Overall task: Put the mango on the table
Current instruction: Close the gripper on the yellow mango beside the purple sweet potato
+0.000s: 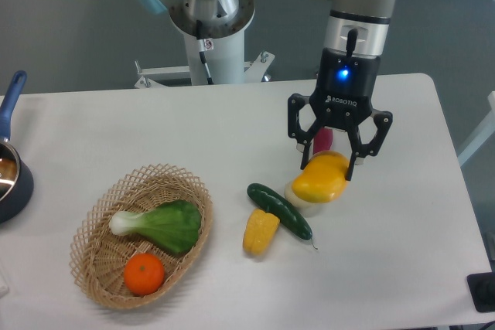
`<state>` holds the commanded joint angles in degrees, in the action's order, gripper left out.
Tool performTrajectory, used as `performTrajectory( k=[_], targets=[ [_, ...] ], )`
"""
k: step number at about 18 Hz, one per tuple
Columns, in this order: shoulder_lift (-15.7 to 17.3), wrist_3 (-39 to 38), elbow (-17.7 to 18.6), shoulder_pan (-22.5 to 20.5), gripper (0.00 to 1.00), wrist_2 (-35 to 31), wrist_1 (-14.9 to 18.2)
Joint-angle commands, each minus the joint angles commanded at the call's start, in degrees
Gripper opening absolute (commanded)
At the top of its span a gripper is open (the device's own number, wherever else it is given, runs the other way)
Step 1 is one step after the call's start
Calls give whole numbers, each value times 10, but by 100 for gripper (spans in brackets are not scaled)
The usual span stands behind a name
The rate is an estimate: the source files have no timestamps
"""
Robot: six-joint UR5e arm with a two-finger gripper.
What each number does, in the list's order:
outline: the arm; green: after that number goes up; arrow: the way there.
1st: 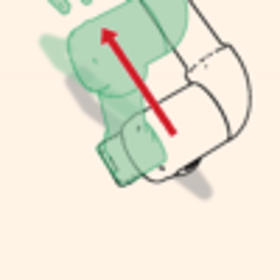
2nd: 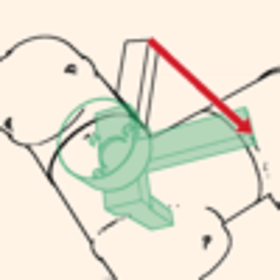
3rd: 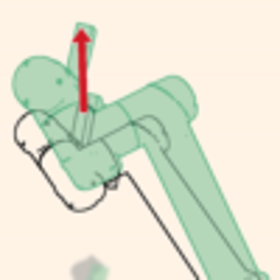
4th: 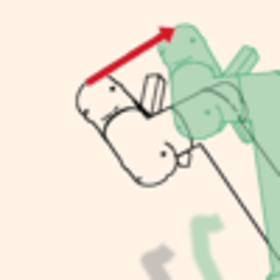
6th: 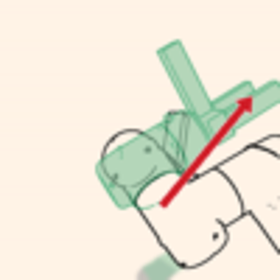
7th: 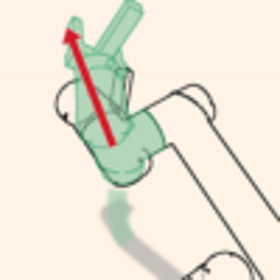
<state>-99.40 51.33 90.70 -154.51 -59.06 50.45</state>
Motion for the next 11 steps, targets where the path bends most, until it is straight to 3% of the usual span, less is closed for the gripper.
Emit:
performTrajectory(
  k=[11],
  targets=[
    [2, 18, 4, -6, 36, -4, 0]
  ],
)
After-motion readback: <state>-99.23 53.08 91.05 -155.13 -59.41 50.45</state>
